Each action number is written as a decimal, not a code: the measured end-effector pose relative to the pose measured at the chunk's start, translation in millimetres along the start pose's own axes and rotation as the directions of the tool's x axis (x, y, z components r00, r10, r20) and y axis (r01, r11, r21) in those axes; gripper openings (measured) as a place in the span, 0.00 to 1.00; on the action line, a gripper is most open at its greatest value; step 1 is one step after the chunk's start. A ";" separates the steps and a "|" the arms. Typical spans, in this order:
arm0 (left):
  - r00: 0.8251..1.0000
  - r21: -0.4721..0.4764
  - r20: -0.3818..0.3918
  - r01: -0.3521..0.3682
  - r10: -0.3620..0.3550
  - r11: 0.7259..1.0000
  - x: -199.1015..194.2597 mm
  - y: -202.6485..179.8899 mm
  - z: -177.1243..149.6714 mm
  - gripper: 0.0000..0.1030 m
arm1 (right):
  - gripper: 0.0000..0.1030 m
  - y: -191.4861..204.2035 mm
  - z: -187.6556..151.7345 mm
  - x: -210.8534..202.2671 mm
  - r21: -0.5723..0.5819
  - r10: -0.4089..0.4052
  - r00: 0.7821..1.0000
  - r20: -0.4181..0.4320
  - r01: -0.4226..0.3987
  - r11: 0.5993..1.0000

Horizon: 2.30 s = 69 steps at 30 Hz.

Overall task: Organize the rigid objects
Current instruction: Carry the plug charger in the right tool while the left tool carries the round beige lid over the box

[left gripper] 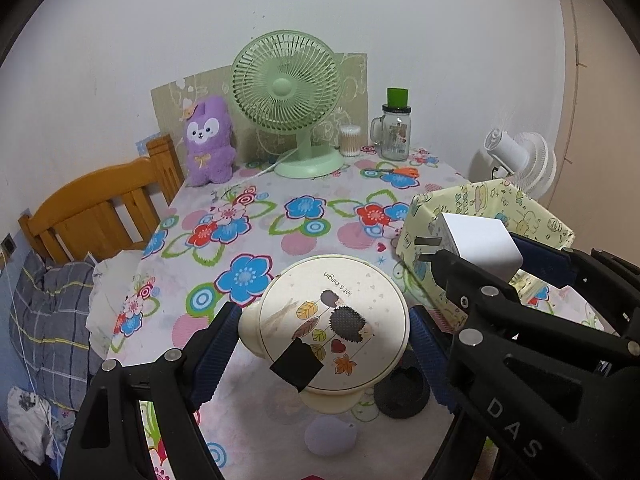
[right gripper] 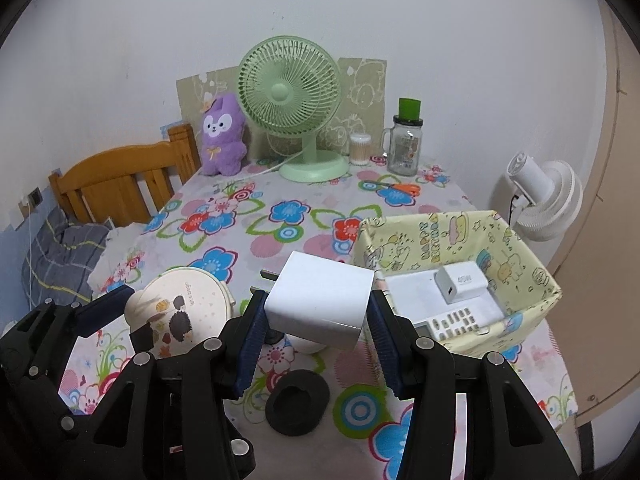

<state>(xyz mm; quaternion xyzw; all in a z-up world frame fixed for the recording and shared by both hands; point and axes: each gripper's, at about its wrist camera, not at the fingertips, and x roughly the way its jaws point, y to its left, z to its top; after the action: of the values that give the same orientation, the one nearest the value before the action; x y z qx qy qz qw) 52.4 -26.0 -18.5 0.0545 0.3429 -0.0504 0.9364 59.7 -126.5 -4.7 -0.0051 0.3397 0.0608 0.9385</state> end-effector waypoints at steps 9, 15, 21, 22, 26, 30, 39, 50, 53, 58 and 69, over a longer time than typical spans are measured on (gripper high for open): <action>1.000 0.019 0.020 0.006 -0.006 1.000 -8.5 -12.0 12.6 0.82 | 0.51 -12.7 11.2 -10.5 0.009 -0.005 1.000 0.019 0.005 1.000; 0.999 0.033 0.037 0.006 -0.007 0.999 -11.9 -22.9 20.4 0.82 | 0.51 -24.1 17.5 -16.6 0.018 -0.008 0.999 0.035 0.007 1.000; 0.999 0.039 0.040 0.014 -0.016 0.999 -12.1 -34.6 27.9 0.82 | 0.51 -36.4 22.6 -19.5 0.019 -0.023 0.999 0.043 0.022 1.000; 0.999 0.040 0.040 0.015 -0.016 0.999 -11.8 -36.6 29.0 0.82 | 0.51 -38.7 23.4 -19.2 0.021 -0.025 0.999 0.043 0.024 1.000; 0.999 0.048 0.041 0.020 -0.022 0.999 -8.8 -45.6 34.5 0.82 | 0.51 -49.1 27.1 -17.6 0.028 -0.031 0.999 0.043 0.030 0.999; 0.999 0.053 0.033 0.033 -0.034 0.998 -2.9 -54.5 41.0 0.82 | 0.51 -61.3 30.5 -14.4 0.032 -0.041 0.998 0.040 0.040 0.999; 0.999 0.068 0.024 0.048 -0.049 0.997 9.5 -76.5 54.6 0.82 | 0.51 -86.1 37.4 -7.0 0.044 -0.058 0.998 0.031 0.056 0.997; 0.998 0.086 0.003 0.067 -0.068 0.994 29.5 -96.7 66.5 0.82 | 0.51 -111.7 43.4 7.4 0.062 -0.069 0.998 0.014 0.068 0.996; 0.997 0.092 -0.003 0.073 -0.073 0.993 36.1 -102.1 69.4 0.82 | 0.51 -117.9 45.0 12.9 0.066 -0.074 0.997 0.009 0.074 0.995; 0.996 0.103 -0.016 0.085 -0.084 0.991 48.4 -110.7 74.0 0.82 | 0.51 -129.3 46.7 23.1 0.077 -0.083 0.997 -0.007 0.083 0.994; 0.994 0.133 -0.045 0.106 -0.101 0.985 76.3 -128.6 82.9 0.82 | 0.51 -151.6 49.8 45.9 0.098 -0.108 0.993 -0.045 0.112 0.989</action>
<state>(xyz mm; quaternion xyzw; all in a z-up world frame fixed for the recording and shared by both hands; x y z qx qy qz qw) 146.2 -168.8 -13.6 0.1009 0.3587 -0.1211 0.9200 144.2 -269.4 -0.4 0.0221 0.3598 -0.0083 0.9327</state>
